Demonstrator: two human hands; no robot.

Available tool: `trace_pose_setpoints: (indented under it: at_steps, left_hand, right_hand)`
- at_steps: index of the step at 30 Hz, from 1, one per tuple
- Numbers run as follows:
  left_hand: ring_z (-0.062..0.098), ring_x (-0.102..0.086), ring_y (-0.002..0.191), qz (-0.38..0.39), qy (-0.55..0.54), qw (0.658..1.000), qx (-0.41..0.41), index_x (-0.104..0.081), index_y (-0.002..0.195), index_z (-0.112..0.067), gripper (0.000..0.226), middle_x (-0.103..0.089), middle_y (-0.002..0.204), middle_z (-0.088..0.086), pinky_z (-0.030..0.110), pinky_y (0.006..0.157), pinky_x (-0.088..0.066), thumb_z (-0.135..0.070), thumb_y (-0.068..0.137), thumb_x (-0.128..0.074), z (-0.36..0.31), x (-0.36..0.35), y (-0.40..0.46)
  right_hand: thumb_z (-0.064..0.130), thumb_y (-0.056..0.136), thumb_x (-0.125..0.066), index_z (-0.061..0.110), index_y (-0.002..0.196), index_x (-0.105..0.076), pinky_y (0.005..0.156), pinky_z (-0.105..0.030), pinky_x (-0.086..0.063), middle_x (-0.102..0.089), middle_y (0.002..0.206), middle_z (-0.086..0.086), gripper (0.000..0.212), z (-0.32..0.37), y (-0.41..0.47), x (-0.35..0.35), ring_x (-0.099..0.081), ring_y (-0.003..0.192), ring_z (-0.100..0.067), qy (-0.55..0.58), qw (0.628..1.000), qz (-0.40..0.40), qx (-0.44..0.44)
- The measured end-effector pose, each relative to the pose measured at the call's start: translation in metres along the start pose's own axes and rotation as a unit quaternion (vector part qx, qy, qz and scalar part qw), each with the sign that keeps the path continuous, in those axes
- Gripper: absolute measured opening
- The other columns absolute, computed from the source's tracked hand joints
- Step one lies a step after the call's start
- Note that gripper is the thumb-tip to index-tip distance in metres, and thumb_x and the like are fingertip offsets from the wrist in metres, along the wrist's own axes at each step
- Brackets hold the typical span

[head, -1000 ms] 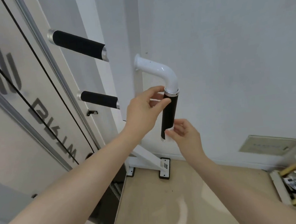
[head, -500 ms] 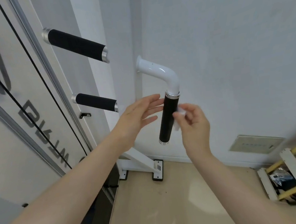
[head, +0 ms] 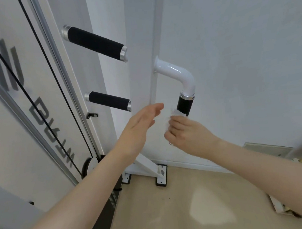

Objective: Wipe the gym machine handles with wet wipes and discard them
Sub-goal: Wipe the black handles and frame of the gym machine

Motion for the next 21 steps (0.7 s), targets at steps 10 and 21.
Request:
trace_pose_setpoints:
  at_steps: [10, 21]
  left_hand:
    - [0.002, -0.054, 0.115, -0.026, -0.022, 0.999, -0.009, -0.057, 0.112, -0.028, 0.029, -0.060, 0.122, -0.010, 0.024, 0.099, -0.042, -0.029, 0.100, -0.031, -0.001, -0.010, 0.011]
    - [0.005, -0.055, 0.111, -0.036, 0.012, 0.999, -0.009, -0.055, 0.120, -0.022, 0.029, -0.060, 0.120, -0.008, 0.019, 0.094, -0.045, -0.024, 0.099, -0.034, 0.002, -0.016, 0.027]
  right_hand:
    - [0.008, 0.079, -0.031, 0.008, 0.102, -0.069, 0.100, -0.040, -0.027, -0.069, 0.107, -0.011, 0.045, -0.027, -0.021, -0.020, -0.065, 0.100, -0.024, -0.099, 0.978, 0.170, 0.064]
    - [0.003, 0.084, -0.041, 0.014, 0.090, -0.073, 0.107, -0.034, -0.036, -0.072, 0.101, -0.002, 0.035, -0.025, -0.021, -0.038, -0.063, 0.107, -0.020, -0.083, 0.983, 0.115, 0.114]
Point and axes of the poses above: each hand's wrist, its own y-axis towards the middle knuckle, its own x-axis out of the back of the hand, z = x × y, the point moved 5 cm from there along y, towards the middle knuckle
